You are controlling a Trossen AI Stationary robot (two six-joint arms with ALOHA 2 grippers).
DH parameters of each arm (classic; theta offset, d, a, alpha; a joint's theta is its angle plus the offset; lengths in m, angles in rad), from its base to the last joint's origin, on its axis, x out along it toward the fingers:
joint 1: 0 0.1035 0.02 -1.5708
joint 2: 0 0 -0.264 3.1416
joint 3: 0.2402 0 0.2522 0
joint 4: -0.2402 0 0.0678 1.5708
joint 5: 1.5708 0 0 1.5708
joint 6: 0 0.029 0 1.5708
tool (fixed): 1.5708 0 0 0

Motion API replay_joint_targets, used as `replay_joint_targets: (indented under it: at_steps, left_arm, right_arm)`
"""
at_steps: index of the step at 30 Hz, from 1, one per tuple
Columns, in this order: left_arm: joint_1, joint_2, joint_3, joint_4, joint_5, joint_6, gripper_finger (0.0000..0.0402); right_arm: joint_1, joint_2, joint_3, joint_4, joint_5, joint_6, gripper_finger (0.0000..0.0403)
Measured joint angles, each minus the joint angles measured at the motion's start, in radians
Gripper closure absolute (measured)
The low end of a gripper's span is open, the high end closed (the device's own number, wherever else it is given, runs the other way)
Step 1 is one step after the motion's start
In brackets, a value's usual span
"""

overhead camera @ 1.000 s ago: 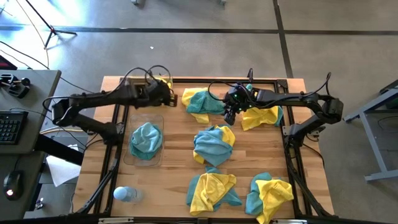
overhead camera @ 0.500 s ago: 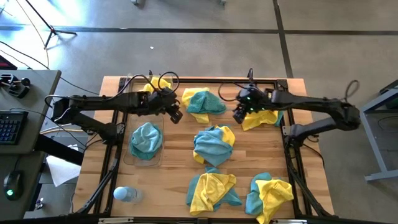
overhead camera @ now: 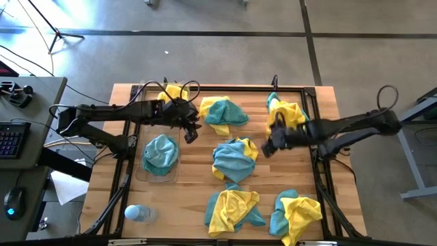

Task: Sort microfiber towel by color & place in baskets
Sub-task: Put the blue microfiber cloth into the bottom transparent bin

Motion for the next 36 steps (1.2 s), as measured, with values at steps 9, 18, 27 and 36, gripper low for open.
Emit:
replay_joint_targets:
  at_steps: [9, 18, 27, 36]
  left_arm:
    - [-0.020, 0.000, 0.000, 0.001, 0.034, 0.026, 0.0259]
    - [-0.017, 0.001, 0.000, 0.047, 0.032, 0.004, 0.0259]
    - [0.042, 0.069, 0.002, 0.105, 0.009, -0.157, 0.0259]
    - [0.086, 0.300, 0.212, 0.020, -0.008, -0.168, 0.0259]
  right_arm:
    - [0.303, 0.071, 0.000, -0.077, 0.079, 0.468, 0.0301]
    - [0.382, 0.115, 0.000, -0.129, 0.098, 0.616, 0.0311]
    - [0.373, 0.141, -0.038, -0.165, 0.095, 0.421, 0.0321]
    - [0.334, -0.008, -0.316, 0.182, 0.106, 0.262, 0.0383]
